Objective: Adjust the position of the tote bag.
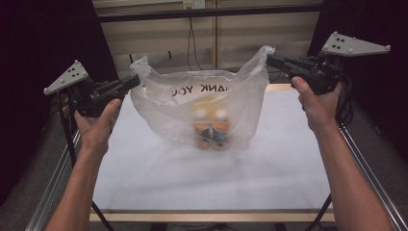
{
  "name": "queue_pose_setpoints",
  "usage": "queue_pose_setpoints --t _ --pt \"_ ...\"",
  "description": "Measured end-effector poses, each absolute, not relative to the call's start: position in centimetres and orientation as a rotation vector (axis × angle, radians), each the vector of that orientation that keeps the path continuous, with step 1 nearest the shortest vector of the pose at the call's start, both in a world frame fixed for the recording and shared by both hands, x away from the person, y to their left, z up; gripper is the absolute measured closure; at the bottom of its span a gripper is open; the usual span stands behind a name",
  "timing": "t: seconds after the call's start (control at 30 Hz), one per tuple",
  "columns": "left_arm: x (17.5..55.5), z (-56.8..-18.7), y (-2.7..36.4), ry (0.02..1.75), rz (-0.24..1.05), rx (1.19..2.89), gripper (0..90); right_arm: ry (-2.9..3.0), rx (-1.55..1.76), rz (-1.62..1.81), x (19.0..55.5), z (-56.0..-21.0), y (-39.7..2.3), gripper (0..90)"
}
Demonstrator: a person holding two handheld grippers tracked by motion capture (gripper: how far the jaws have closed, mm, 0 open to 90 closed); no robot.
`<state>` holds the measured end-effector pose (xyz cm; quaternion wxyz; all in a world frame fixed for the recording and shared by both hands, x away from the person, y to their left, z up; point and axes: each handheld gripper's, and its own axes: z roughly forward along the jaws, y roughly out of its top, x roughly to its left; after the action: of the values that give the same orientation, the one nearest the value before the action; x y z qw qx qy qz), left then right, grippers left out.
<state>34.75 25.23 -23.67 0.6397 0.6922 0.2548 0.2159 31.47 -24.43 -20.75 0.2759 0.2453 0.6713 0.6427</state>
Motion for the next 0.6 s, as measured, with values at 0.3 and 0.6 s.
queue_pose_setpoints --t 0.3,0.6 --pt "36.3 -22.4 25.7 0.624 0.514 1.531 90.0 1.768 0.702 1.701 32.0 -19.5 -26.2 90.0" --pt "37.4 -22.6 25.1 0.654 0.53 1.563 90.0 1.695 0.761 1.705 32.5 -19.8 -27.1 90.0"
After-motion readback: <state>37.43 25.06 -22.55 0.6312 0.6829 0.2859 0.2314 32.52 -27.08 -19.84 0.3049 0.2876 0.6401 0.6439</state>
